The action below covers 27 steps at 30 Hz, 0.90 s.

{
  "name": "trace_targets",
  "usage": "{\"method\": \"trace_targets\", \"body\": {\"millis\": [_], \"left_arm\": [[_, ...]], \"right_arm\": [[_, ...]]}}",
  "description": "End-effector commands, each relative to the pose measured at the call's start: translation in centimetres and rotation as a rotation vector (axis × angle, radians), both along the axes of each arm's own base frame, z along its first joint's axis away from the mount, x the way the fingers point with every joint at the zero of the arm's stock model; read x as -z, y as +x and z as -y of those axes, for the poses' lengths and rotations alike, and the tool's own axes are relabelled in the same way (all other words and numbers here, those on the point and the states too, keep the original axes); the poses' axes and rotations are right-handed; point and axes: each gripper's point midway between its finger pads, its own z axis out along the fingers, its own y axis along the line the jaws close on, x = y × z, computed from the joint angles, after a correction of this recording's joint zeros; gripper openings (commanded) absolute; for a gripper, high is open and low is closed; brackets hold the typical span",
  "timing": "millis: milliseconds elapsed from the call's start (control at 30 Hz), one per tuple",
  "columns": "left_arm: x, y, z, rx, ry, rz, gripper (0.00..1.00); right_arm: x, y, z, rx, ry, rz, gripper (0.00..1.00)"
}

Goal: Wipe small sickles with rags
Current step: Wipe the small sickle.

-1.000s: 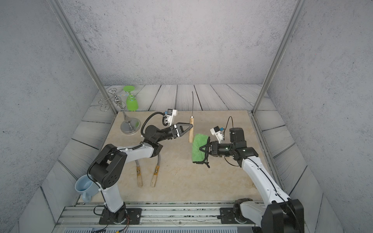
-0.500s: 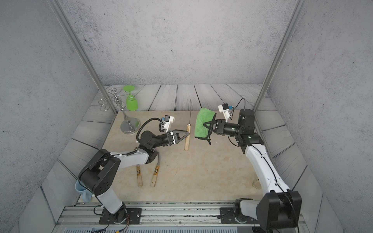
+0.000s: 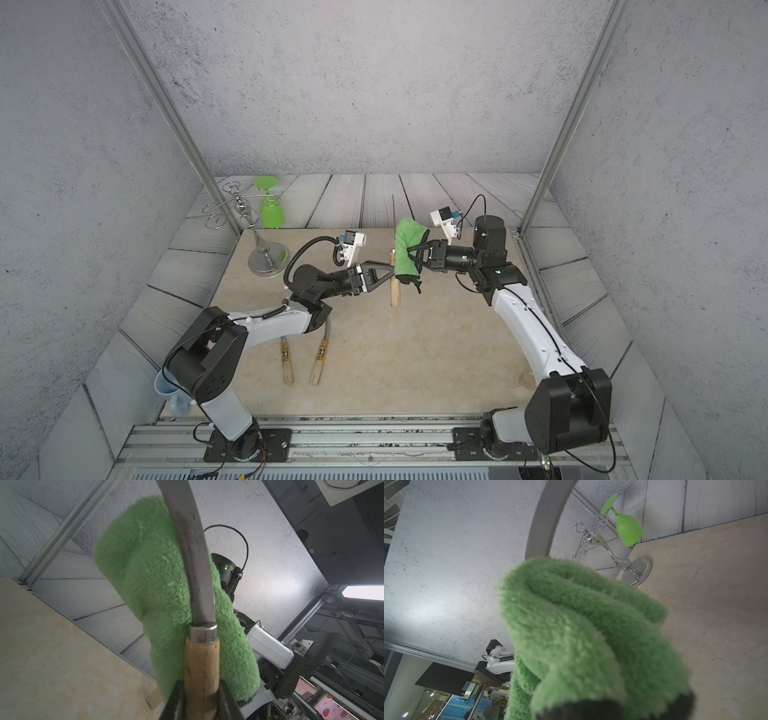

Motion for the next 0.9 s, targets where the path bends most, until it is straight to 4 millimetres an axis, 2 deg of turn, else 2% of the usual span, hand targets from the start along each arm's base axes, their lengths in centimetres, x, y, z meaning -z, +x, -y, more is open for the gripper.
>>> {"method": "trace_targets", "body": {"millis": [0,133,367,600,733,867], "left_arm": [[-2.3,0.3,0.1,-0.007,-0.063,0.046,0.0],[-2.6,1.1,-0.2,-0.029,-0.072,0.051,0.0],[-3.0,2.9,-1.3,-0.069,-0.079,0.049,0.0],[-3.0,4.1,-1.4,-0.087,-0.084,0.037,0.0],[-2.6,4.6,-1.9,-0.099,-0.079,0.022,0.0],[-2.0,4.8,-3.3,-0.12,-0.065,0.001,0.0]], "right_arm": [[2.4,-2.7,-2.2,-0.116,-0.037,-0.053,0.18],[4.2,-4.0,-2.5,-0.13,-0.054,-0.08,0.18],[6.1,-5.8,-2.3,-0.133,-0.076,-0.107,0.18],[9.0,-8.0,-2.8,-0.154,-0.115,-0.153,0.18],[11.4,-8.8,-1.7,-0.104,-0.185,-0.19,0.18],[14.2,-7.8,0.9,0.05,-0.367,-0.237,0.18]]}}
